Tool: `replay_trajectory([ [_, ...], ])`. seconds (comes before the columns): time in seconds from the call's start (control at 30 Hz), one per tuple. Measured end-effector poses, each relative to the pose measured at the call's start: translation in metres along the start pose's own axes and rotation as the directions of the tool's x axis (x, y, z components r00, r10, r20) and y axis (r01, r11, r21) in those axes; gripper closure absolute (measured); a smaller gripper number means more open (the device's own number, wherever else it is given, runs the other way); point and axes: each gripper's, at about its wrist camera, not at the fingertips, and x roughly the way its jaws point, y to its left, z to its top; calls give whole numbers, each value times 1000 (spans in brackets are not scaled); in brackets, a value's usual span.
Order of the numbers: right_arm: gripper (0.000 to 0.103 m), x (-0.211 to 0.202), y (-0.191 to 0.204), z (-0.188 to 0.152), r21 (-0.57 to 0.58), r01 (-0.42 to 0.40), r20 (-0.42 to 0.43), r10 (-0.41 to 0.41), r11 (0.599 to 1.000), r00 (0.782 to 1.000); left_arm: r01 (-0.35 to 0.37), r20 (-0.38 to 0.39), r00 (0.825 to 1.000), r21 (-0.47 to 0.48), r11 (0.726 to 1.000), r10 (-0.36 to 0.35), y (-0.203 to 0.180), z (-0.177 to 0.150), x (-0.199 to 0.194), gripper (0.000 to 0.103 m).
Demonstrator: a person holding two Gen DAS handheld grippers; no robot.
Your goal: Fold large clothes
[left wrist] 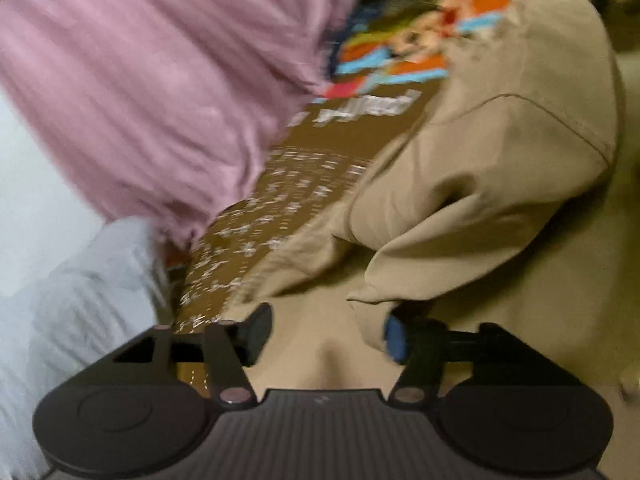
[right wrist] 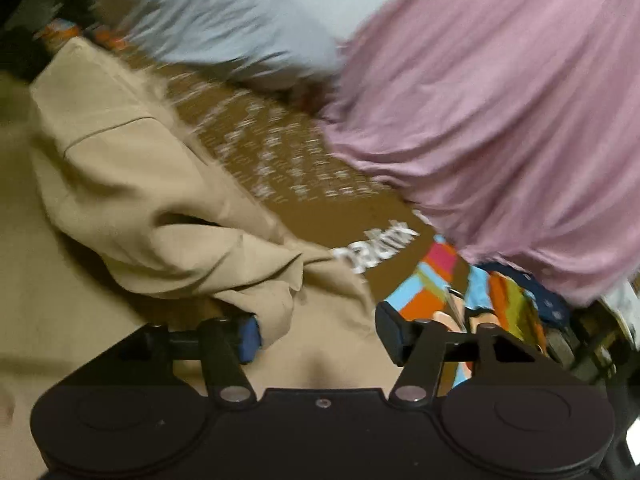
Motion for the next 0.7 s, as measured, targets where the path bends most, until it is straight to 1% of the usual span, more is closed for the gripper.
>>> replay_trajectory([
  [0.03,40,-6,3,-3,-38,-23,0,23,999,1000,27,-6,1000,30,999,-26,-3,-2,-6,32],
  [0.1,39,-20,10,-4,-85,-61,1,61,995,998,69,-31,997,75,995,-67,-8,-5,-14,29],
  [0.17,28,-30,13,-3,-115,-79,-16,78,990,997,73,-45,997,98,993,-69,-11,-6,-20,29],
  [0.2,24,-33,13,-4,-132,-83,-30,80,988,996,83,-57,995,75,994,-79,-7,-4,-22,29],
  [0.23,25,-37,11,-4,-126,-89,-34,86,988,996,115,-71,991,17,993,-113,-2,-1,-26,28],
  [0.3,25,-51,-3,4,2,-90,-15,90,996,996,177,-77,980,-77,981,-183,14,2,-30,26],
  [0.33,24,-58,-12,8,68,-97,6,97,993,995,197,-81,976,-86,977,-204,18,2,-35,24],
  [0.37,22,-65,-18,11,94,-108,14,107,990,994,200,-86,975,-73,977,-206,19,-1,-41,23],
  [0.4,21,-69,-20,13,84,-119,1,119,989,993,195,-94,975,-75,978,-201,20,-5,-47,22],
  [0.43,21,-71,-21,11,85,-125,-21,127,989,992,200,-107,972,-97,975,-210,26,-8,-48,22],
  [0.47,21,-73,-24,9,126,-141,-50,148,982,988,212,-122,966,-146,966,-230,33,-12,-49,22],
  [0.5,23,-75,-30,7,206,-162,-66,179,965,982,219,-132,959,-219,951,-251,39,-17,-52,22],
  [0.53,24,-77,-37,4,308,-170,-65,199,936,978,222,-132,954,-298,928,-270,46,-21,-55,22],
  [0.57,25,-79,-45,0,431,-164,-56,208,887,977,222,-123,949,-391,893,-290,54,-25,-57,22],
  [0.6,26,-78,-54,-5,562,-159,-47,223,812,974,218,-106,945,-499,839,-309,63,-28,-58,22],
  [0.63,28,-76,-60,-12,669,-157,-38,245,727,969,216,-85,939,-609,763,-334,73,-32,-57,22],
  [0.67,34,-71,-66,-20,767,-158,-24,274,621,961,218,-61,933,-691,689,-356,82,-35,-55,22],
  [0.7,39,-65,-69,-27,838,-156,-9,299,523,954,214,-29,926,-780,588,-376,90,-39,-52,22],
])
